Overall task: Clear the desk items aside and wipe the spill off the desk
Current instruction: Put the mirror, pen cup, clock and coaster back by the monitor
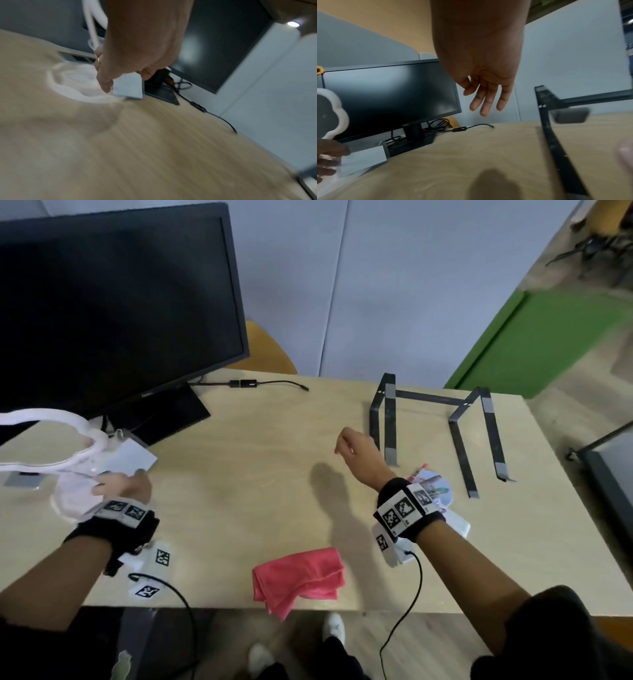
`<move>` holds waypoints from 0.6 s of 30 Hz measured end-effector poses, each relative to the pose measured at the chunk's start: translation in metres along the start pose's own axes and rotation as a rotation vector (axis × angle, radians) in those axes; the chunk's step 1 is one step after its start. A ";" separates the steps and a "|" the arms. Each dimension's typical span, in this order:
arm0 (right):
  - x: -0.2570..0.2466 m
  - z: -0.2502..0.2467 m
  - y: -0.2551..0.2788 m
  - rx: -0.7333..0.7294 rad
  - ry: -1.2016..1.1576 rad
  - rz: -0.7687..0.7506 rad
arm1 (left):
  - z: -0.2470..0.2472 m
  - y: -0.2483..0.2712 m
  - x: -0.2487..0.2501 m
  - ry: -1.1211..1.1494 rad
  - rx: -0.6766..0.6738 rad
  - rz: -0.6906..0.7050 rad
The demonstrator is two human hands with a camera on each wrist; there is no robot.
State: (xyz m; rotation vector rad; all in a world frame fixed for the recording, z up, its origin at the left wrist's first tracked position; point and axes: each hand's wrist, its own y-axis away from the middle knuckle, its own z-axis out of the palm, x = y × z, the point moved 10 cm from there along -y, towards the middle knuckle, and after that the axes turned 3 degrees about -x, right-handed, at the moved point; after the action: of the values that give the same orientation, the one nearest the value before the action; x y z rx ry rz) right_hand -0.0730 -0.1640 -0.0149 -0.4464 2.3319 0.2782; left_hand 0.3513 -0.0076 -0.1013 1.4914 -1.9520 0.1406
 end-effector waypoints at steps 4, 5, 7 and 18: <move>0.035 -0.053 0.022 0.143 0.048 0.016 | 0.079 0.071 0.055 0.022 -0.177 0.171; 0.046 -0.064 0.029 0.179 0.051 0.023 | 0.103 0.090 0.065 0.056 -0.250 0.220; 0.071 -0.086 0.046 0.249 0.082 0.053 | 0.153 0.139 0.088 0.092 -0.402 0.381; 0.163 -0.098 0.103 0.191 -0.050 0.366 | 0.291 0.391 0.126 0.173 -1.133 0.827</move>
State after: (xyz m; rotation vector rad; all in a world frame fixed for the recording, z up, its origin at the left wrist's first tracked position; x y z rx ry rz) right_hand -0.2841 -0.1401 -0.0528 0.0834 2.3532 0.2320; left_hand -0.1397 -0.1116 -0.1377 -0.0644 -1.8323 -0.4089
